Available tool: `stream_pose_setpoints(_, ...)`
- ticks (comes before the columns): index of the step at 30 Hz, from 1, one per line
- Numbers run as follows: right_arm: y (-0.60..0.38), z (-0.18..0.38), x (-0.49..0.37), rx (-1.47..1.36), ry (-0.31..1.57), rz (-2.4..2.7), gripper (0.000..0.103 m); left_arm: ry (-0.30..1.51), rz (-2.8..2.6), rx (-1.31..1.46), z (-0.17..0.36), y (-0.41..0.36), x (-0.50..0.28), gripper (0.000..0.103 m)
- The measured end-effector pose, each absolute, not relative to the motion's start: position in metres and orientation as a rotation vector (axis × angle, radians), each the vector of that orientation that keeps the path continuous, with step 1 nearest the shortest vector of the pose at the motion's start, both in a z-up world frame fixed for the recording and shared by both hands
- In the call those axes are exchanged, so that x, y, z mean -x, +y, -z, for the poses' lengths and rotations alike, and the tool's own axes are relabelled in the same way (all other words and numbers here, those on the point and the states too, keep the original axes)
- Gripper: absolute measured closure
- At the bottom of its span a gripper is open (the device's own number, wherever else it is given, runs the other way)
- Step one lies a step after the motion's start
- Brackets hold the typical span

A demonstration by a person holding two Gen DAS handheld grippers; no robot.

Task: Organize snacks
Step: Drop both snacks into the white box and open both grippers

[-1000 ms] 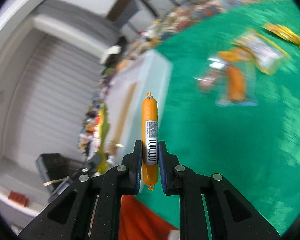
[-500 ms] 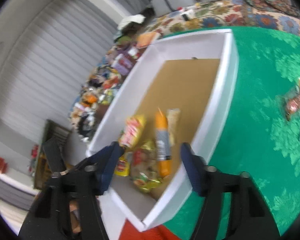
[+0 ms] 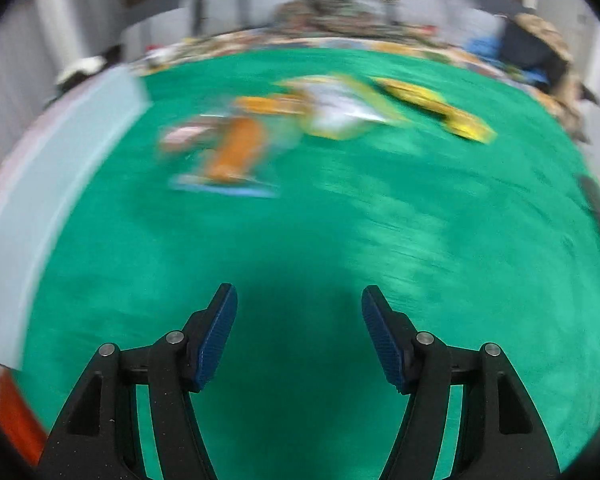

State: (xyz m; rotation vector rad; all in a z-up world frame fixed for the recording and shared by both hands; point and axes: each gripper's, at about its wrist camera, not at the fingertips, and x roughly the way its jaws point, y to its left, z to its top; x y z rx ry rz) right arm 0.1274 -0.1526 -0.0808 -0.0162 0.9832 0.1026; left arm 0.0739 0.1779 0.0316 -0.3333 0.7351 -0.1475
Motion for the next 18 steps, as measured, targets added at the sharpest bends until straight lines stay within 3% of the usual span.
stream_pose_setpoints(4, -0.2, 0.093, -0.121, 0.03, 0.956, -0.004, 0.035, 0.816, 0.237, 0.238, -0.004, 0.105, -0.101, 0.002)
stream_pose_setpoints(8, -0.222, 0.1, -0.123, 0.01, 0.905, 0.023, 0.032, 0.944, 0.202, 0.166, 0.058, 0.052, -0.135, 0.002)
stream_pose_setpoints(13, -0.222, 0.101, -0.129, 0.004, 0.913, 0.014, 0.023, 1.024, 0.126, 0.107, 0.108, 0.032, -0.164, 0.002)
stream_pose_setpoints(18, -0.219, 0.099, -0.12, 0.01, 0.917, 0.019, 0.019, 0.979, 0.078, 0.025, 0.119, 0.024, -0.175, 0.002)
